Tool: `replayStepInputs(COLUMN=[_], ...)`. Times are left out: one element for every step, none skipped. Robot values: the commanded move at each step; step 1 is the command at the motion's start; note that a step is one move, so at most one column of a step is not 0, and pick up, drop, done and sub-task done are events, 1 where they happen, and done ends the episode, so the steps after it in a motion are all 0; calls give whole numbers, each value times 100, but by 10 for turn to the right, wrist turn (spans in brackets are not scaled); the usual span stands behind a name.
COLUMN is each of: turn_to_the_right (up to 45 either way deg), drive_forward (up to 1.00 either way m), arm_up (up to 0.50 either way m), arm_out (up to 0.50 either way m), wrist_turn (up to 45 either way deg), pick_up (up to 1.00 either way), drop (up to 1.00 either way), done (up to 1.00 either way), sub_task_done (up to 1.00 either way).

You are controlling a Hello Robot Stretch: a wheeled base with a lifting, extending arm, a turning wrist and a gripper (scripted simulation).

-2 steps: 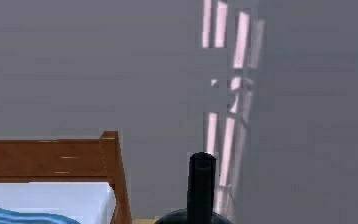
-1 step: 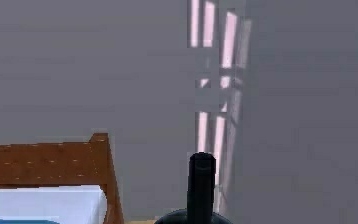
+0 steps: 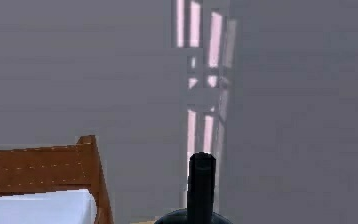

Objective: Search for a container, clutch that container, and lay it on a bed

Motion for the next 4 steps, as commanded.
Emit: replayStepInputs(turn_to_the_right=[-150, 240, 450, 450], drive_forward=[0, 0, 0, 0], arm_up=[0, 0, 0, 0], arm_out=[0, 0, 0, 0], wrist_turn=[0, 0, 0, 0], pick_up=[0, 0, 0, 0], drop=[0, 0, 0, 0], done=[0, 0, 0, 0], sub_task_done=[0, 0, 0, 0])
